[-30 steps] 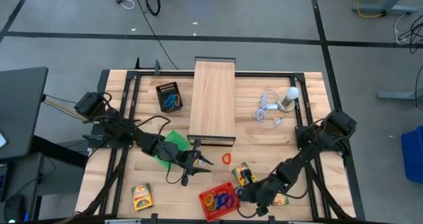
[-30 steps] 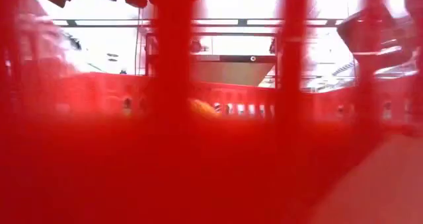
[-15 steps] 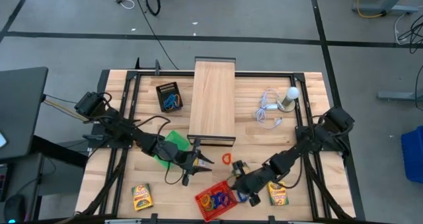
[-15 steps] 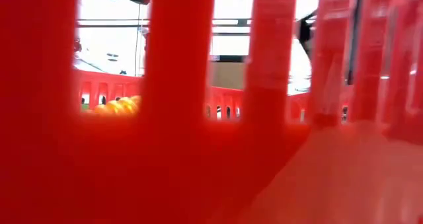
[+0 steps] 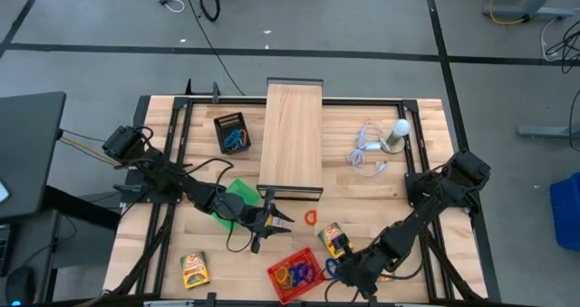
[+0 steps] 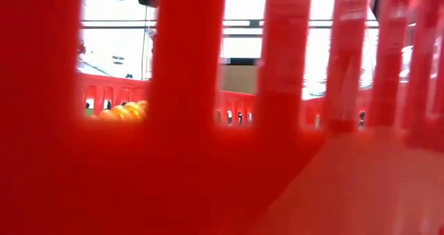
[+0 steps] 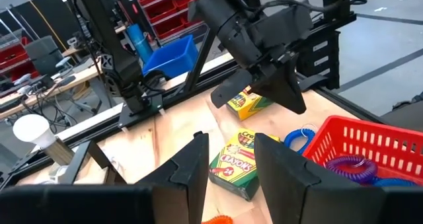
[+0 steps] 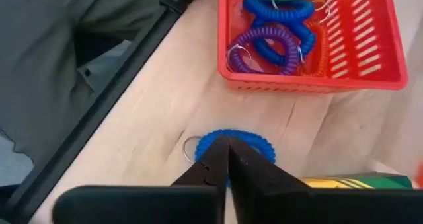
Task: Pick & Place Office Desk Supplies
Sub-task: Put the blue spring keychain into the red basket
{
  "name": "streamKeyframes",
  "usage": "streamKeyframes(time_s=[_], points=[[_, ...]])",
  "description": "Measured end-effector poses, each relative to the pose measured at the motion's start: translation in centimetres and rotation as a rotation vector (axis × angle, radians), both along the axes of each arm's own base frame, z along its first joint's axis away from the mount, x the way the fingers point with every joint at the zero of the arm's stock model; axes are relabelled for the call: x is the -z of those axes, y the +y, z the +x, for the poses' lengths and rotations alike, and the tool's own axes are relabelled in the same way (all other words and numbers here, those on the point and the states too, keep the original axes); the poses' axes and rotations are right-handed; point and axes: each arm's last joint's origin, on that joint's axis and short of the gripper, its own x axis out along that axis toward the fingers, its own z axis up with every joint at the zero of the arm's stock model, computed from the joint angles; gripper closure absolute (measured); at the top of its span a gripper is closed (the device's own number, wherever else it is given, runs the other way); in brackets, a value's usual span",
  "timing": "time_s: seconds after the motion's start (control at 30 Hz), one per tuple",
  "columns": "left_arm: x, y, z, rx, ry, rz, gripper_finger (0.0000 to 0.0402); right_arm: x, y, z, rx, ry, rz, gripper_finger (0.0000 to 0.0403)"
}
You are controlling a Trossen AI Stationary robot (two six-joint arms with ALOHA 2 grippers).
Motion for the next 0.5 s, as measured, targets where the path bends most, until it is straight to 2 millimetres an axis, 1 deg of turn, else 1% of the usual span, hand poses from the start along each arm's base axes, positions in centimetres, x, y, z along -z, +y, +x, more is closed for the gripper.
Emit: streamKeyframes(time_s=[0.23,0.33,0.4,0.5], points=[[0.0,0.0,0.0,0.003,0.002,0.007,0.0273,0.7,-0.1,0.2,-0.007,0.039,-0.005,0.0285],[0.1,0.0,0.0,0.002,0.012,0.012,0.0273,1.4,-0.1,0.5,-0.006,0.042,-0.018,0.0246],[0.2,0.0,0.0,0.003,0.015,0.013,0.0273,2.1,-0.1,0.5,-0.006,0.063,-0.037,0.0229],[0.2,0.0,-0.1,0.003,0.021,0.016,0.0273,3.1,-0.1,0.7,-0.022,0.083,-0.058,0.022]])
